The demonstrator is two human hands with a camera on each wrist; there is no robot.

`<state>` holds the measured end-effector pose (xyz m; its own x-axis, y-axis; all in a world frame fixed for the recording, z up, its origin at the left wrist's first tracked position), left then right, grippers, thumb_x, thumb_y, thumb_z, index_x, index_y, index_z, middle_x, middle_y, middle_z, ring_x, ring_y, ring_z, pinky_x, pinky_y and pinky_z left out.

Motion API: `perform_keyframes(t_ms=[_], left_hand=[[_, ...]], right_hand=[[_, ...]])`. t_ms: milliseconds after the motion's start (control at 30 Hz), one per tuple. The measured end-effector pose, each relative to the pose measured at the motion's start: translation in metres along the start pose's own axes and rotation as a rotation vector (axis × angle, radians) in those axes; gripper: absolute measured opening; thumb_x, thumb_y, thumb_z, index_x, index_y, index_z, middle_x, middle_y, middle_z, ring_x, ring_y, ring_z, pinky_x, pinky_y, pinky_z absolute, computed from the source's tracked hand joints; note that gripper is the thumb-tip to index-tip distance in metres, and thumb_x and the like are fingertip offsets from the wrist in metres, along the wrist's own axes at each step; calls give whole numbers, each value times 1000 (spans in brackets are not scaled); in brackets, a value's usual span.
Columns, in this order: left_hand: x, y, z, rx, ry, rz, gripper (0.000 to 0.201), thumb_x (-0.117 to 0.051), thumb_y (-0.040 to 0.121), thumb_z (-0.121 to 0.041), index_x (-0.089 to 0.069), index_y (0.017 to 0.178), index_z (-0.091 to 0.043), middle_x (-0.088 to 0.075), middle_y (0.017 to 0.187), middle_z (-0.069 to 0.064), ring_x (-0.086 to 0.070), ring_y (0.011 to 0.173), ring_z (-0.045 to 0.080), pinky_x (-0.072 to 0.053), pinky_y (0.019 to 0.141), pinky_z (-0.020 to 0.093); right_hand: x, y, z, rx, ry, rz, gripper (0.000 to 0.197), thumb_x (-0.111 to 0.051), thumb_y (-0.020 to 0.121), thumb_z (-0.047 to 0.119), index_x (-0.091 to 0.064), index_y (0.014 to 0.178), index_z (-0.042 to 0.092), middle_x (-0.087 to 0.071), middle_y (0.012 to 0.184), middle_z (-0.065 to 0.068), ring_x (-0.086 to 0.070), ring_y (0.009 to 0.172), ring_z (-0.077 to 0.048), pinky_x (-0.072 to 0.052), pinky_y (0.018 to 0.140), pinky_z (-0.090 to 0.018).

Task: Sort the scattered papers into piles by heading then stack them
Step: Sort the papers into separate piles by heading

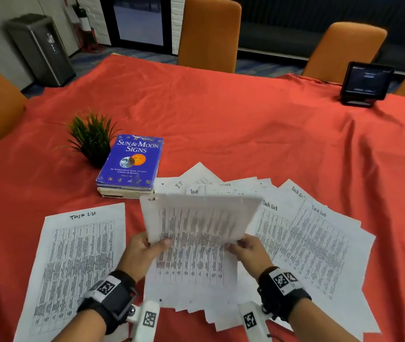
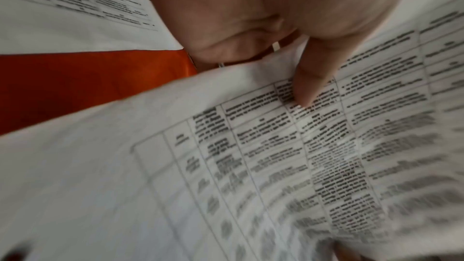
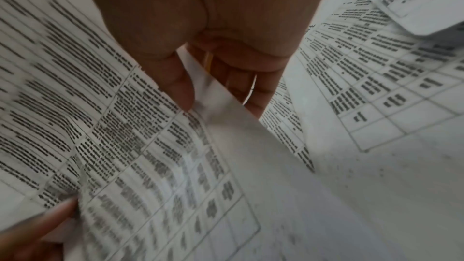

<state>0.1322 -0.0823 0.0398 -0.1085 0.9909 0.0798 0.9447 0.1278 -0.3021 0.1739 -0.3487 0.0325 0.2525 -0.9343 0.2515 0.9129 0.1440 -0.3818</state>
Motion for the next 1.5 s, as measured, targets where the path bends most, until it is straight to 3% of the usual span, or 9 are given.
perform_keyframes(t_ms=[200,333,567,667,733,833,1000,1133,1500], left_hand=[[1,8,-11,-28,6,-55,24,-70,81,-5,-75,82,-28,-75,80,-17,-69,77,-4,-52,77,22],[2,12,-7,-7,-39,-68,22,-68,82,0,-70,90,-20,-75,80,-17,-69,77,-4,-48,82,22],[-1,10,-3,-10,-49,-46,19,-67,83,-4,-70,97,-16,-75,82,-12,-65,89,6,-44,77,18],[-4,11,1,15,-49,-37,20,-67,83,-4,-71,98,-16,-75,95,-3,-67,95,12,-46,87,26],[-4,12,4,28,-51,-30,21,-68,82,-4,-72,99,-15,-76,98,-1,-67,99,16,-45,95,33],[-5,13,8,40,-34,-21,20,-69,82,-6,-72,99,-15,-76,100,-1,-67,101,17,-46,95,34],[-6,15,12,59,-22,-22,20,-69,82,-7,-72,100,-15,-76,100,-1,-67,103,19,-44,101,40],[-6,17,14,68,-32,-27,21,-69,81,-5,-72,101,-13,-76,101,2,-67,103,21,-44,101,41],[1,32,49,242,21,-94,12,-61,89,-9,-68,95,-16,-73,102,7,-66,102,28,-43,102,49]], right_hand=[[19,-3,-4,-82,151,-12,9,-62,88,-1,-69,93,-4,-72,82,-13,-69,69,-21,-57,62,-28],[70,-5,-27,-181,106,-285,17,-65,87,8,-66,104,7,-70,89,-12,-66,72,-21,-58,71,-37],[209,-46,-119,-790,-173,-810,110,-82,55,56,-27,142,16,-37,140,-22,-45,123,-44,-42,102,-51],[246,-43,-198,-907,-179,-756,133,-84,15,63,-35,127,12,-56,115,-20,-62,95,-43,-56,68,-59],[253,-38,-222,-924,-170,-699,126,-87,12,60,-42,118,9,-62,99,-20,-67,75,-40,-54,50,-61],[255,-39,-220,-896,-173,-708,113,-87,15,57,-51,109,6,-66,91,-21,-69,61,-39,-54,46,-57],[234,-68,-144,-842,-127,-824,37,-73,62,21,-56,87,0,-70,77,-20,-69,54,-36,-60,59,-52],[237,-73,-129,-701,-227,-966,29,-59,77,20,-61,106,18,-64,111,-19,-64,92,-38,-55,83,-41],[237,-26,-35,-68,136,-985,38,-47,76,10,-66,108,6,-59,83,-4,-50,76,-21,-42,64,-26]])
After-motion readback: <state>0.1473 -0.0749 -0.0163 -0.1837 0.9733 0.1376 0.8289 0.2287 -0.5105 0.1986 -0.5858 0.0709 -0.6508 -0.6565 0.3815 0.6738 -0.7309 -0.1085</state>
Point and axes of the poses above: each hand's wrist, its own y-axis towards the middle knuckle, its own x-axis out of the back of the hand, z = x × y, the point moved 5 cm from there along y, towards the middle knuckle
